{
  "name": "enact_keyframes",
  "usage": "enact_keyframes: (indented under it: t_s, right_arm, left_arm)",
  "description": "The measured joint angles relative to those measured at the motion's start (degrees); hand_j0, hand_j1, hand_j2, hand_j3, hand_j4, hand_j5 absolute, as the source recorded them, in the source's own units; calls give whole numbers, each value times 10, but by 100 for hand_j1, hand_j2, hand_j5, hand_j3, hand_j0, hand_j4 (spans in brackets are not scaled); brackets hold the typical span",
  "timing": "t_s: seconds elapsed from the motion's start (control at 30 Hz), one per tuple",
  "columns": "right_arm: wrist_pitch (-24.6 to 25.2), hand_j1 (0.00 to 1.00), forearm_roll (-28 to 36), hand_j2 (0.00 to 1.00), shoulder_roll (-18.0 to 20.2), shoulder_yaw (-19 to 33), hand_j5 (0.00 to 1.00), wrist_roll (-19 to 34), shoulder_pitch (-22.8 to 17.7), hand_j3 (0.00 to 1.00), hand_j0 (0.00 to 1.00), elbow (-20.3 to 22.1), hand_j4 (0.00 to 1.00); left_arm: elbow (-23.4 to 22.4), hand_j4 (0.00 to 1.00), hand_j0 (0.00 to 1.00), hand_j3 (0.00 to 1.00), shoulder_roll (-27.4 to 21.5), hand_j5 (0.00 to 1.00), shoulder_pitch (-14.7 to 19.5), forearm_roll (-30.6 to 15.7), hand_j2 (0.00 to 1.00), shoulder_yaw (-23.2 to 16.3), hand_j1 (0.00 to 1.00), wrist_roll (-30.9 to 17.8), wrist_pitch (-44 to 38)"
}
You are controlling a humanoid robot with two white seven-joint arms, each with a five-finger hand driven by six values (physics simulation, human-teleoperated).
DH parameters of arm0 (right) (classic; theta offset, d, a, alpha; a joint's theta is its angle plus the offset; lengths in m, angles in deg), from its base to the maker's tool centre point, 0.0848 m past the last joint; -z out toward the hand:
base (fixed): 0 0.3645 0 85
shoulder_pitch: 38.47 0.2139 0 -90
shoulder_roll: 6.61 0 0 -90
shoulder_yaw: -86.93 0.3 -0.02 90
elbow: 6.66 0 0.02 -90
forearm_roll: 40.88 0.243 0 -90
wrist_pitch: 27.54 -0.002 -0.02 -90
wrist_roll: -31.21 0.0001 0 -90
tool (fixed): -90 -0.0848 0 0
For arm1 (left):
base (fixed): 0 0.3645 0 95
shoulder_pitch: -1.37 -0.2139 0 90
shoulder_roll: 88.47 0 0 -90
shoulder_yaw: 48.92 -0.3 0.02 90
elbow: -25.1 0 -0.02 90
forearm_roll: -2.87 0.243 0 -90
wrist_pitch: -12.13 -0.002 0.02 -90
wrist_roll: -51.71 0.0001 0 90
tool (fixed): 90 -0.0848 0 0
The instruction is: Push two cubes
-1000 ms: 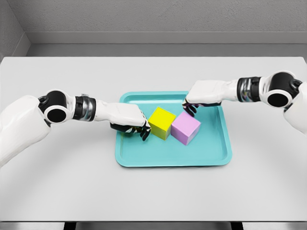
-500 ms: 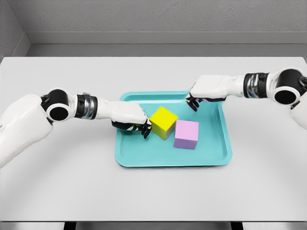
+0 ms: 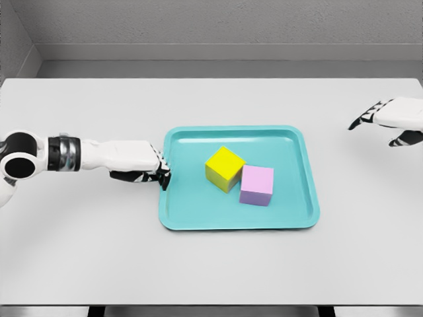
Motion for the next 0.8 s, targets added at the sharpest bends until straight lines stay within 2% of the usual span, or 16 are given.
enact_keyframes:
  t_s: [0.13,0.2,0.23,0.27,0.3,0.33,0.4,0.43,0.5,0.53,0.63,0.8]
  right_arm:
    - [0,100,0,100,53,-1,100,0,-53,100,100,75,100]
    - [0,100,1,100,67,-7,100,0,-57,100,100,113,100]
    - [0,94,1,94,74,-12,94,0,-58,94,94,133,94]
    - [0,65,1,65,80,-17,65,0,-57,65,65,153,65]
    - [1,29,1,29,83,-22,29,0,-58,29,29,173,29]
    - [1,2,2,2,85,-29,2,0,-57,2,2,193,2]
    - [1,0,5,0,86,-43,0,0,-52,0,0,229,0]
    - [1,0,16,0,86,-50,0,0,-47,0,0,240,0]
    - [2,0,39,0,81,-81,0,0,0,0,0,255,0]
    - [1,0,45,0,77,-106,0,0,12,0,0,259,0]
    - [1,0,55,0,70,-147,0,0,12,0,0,266,0]
    - [1,0,59,0,68,-166,0,0,8,0,0,270,0]
  left_arm:
    - [10,46,46,46,-6,46,0,-3,46,49,46,0,-1]
    - [11,46,46,46,-6,46,0,-3,46,57,46,0,-1]
    - [12,46,46,46,-6,46,0,-3,46,60,46,0,-1]
    - [11,46,46,46,-3,46,0,-2,46,62,46,0,-1]
    - [10,46,46,46,7,46,6,-2,46,64,46,0,-1]
    - [9,46,46,46,23,46,22,-1,46,65,46,0,-1]
    - [1,46,46,46,58,46,36,2,46,64,46,0,-2]
    - [-15,46,46,46,80,46,54,4,46,62,46,0,-2]
    - [-82,46,46,46,130,46,105,10,46,48,46,0,-2]
    - [-122,46,46,46,152,46,112,13,46,41,46,0,-2]
    - [-210,46,46,46,203,46,113,21,46,31,46,0,-1]
    - [-280,46,46,46,250,46,113,39,46,23,46,0,-1]
